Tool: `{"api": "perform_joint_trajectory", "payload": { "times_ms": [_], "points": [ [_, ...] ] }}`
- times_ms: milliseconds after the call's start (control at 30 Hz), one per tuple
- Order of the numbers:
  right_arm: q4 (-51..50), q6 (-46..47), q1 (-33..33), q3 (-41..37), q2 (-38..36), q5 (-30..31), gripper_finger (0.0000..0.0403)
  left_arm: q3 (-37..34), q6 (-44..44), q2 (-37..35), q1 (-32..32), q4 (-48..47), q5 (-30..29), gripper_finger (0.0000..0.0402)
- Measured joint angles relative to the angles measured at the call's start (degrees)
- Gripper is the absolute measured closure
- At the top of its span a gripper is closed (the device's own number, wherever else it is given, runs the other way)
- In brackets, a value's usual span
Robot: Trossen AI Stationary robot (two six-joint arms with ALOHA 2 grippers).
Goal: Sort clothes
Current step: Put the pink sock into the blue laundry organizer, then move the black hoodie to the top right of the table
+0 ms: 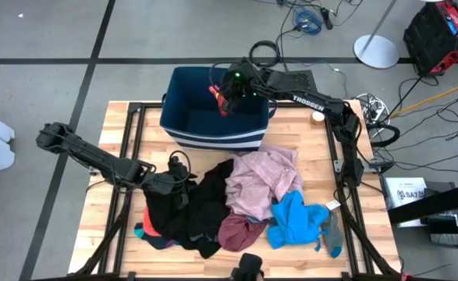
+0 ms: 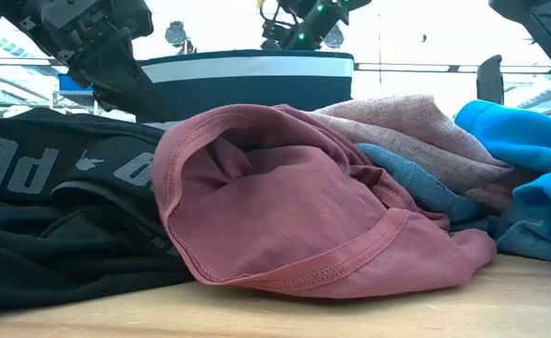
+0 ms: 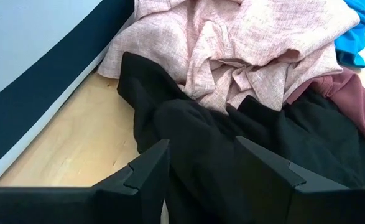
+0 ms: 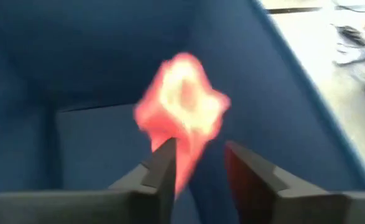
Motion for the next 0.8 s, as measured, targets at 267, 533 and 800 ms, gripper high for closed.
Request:
{"api": "perform_joint_trajectory", "payload": {
  "times_ms": [267, 533, 800],
  "points": [
    [-0.95, -1.59, -0.21, -0.02, -0.05, 0.82, 0.0190, 0.00, -0.08, 0.00, 0.00, 0.05, 0.01, 0.0214],
    [-1.14, -4.65, 2.56, -0.01, -4.50, 2.31, 0.0183, 0.02, 1.26, 0.00, -0.01, 7.80, 6.48, 0.0214],
    [-8.21, -3.05, 7.15, 0.03, -11.64, -0.59, 0.0187, 0.09, 1.50, -0.60, -0.01, 10.87, 16.16, 0.0214]
  ]
}}
